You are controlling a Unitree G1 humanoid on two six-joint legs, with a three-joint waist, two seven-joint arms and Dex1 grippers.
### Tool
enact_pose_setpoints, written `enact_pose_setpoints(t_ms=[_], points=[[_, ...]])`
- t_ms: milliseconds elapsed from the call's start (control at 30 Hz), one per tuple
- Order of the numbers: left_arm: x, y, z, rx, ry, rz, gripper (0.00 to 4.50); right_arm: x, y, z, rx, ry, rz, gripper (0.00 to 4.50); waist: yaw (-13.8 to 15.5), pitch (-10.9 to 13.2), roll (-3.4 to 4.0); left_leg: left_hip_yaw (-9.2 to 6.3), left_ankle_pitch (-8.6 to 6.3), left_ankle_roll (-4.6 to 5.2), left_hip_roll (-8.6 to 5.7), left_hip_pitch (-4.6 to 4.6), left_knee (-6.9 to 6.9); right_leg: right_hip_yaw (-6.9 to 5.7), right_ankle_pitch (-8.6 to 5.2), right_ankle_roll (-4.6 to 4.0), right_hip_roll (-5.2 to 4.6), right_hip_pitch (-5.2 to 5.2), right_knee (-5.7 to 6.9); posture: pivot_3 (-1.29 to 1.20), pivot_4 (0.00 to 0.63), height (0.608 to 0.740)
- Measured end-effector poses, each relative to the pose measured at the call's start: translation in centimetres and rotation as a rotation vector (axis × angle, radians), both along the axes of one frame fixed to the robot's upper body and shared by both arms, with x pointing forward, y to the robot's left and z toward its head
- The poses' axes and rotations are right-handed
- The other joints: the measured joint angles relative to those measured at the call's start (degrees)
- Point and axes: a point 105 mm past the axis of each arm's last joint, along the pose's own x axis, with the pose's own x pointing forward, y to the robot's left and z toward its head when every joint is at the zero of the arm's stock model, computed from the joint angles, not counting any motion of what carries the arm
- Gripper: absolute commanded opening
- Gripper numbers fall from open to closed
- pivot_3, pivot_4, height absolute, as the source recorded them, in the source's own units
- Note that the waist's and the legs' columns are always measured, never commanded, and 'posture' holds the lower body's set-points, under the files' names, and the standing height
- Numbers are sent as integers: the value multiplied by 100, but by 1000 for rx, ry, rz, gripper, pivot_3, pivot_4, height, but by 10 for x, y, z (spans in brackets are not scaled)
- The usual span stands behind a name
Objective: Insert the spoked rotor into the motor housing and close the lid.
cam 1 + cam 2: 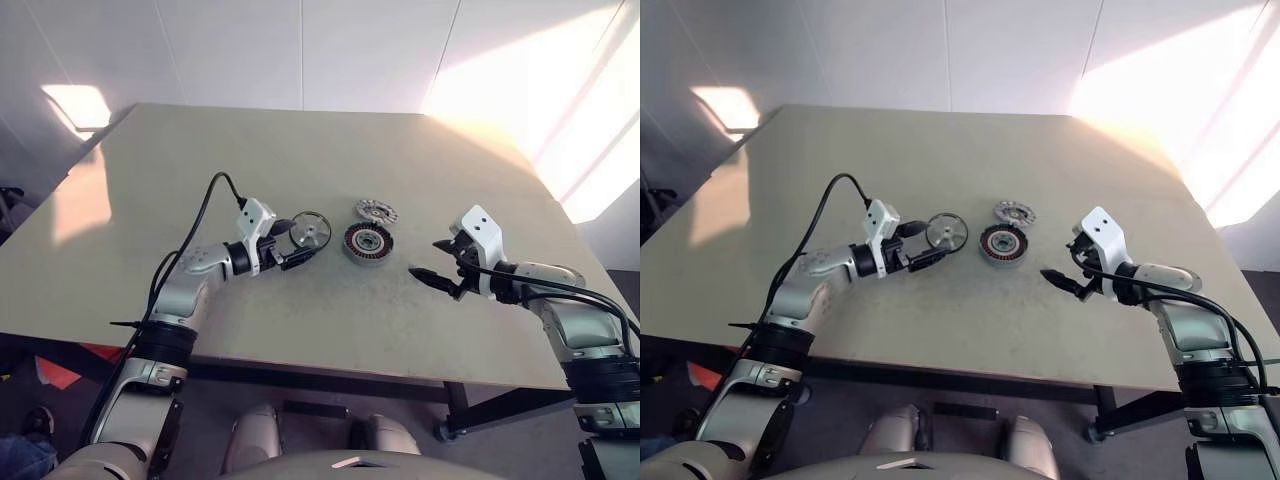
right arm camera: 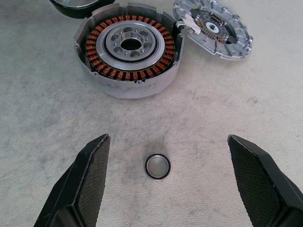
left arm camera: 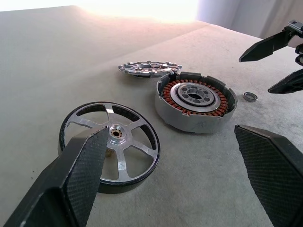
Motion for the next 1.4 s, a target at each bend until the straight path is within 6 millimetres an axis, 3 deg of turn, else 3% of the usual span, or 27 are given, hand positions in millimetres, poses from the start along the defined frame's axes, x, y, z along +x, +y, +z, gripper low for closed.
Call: enact_pose_setpoints(t_ms=[633,1033,1133,1400], points=[[1,-2,-3,-8,3,2,4500,1,0,-1,-16,1,2,4452,0,0,1,0,0,0,0,0,0,0,0,0,0,0,0,0,0,740],[1,-1,-3,-6,-2,6,4500,-1,-10,-29,-64,72,-33,4452,-10,-1,1,0,0,0,0,7,0,0,0,0,0,7,0,0,0,740],[1,-1,-3,-5,-3,9,4500,1,-9,-31,-60,74,-30,3884,-19,-1,1,0,0,-1,1,26,0,0,0,0,0,24,0,0,0,740],[2,0,-4,-2,-2,25,4500,0,-2,-37,-49,92,-8,1185,-24,-1,2,0,2,-4,2,71,0,-1,-22,42,0,89,-35,0,0,740]])
